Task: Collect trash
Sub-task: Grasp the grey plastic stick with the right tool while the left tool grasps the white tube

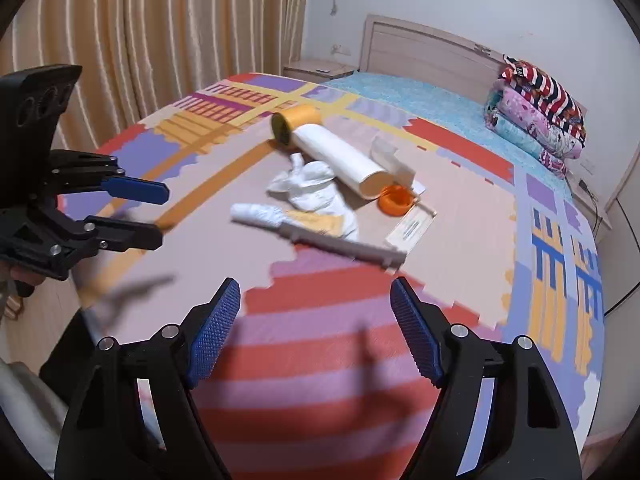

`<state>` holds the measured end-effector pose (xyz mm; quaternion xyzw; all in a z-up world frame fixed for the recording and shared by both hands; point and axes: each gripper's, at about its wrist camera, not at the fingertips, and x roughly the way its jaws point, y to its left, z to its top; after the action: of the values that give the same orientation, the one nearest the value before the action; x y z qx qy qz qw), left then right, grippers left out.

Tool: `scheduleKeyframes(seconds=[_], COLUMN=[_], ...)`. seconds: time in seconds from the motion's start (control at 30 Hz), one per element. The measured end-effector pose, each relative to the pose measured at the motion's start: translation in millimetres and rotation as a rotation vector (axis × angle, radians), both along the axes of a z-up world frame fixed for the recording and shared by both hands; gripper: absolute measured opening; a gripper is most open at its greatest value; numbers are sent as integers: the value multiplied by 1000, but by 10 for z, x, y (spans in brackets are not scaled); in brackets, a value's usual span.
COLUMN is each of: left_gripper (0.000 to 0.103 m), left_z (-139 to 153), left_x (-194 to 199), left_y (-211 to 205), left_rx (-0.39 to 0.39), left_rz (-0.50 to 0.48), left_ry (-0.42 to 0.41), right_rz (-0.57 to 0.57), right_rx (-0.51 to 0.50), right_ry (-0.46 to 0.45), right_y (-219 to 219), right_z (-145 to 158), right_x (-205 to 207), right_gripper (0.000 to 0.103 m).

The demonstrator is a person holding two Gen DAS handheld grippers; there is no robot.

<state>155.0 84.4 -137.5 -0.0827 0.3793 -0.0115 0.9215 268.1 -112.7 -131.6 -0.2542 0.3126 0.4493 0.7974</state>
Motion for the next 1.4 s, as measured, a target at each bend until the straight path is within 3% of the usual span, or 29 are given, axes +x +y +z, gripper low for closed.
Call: scheduleKeyframes(seconds=[0.33,0.53,0.63,0.7,0.83,0.97,1.2,1.4], left_gripper=[49,48,48,39,33,28,17,15], left_z=[-73,-124,-172,-206,-242,-238,-247,-203], left_x=[333,494,567,601,630,627,662,621], left_y=[93,103,123,134,190,179,240,251], left_rx=[39,45,38,36,13,22,19,28], left_rz=[1,-11,6,16,33,21,20,19], left_ry=[30,49,65,75,82,82,86,75], right_rz=[28,36,38,48,43,54,75,85], right_rx=[-55,-65,-53,-45,-55,-60,-69,-60], right_ry=[-23,13,48,70,75,91,94,90], right_y=[177,203,196,187,158,125,31,-35], right_z=[-77,-154,-191,-216,-227,-223,-218,-173], right_x=[342,518,592,631,619,566,392,267], right_gripper=[70,63,55,49,40,21,20,20])
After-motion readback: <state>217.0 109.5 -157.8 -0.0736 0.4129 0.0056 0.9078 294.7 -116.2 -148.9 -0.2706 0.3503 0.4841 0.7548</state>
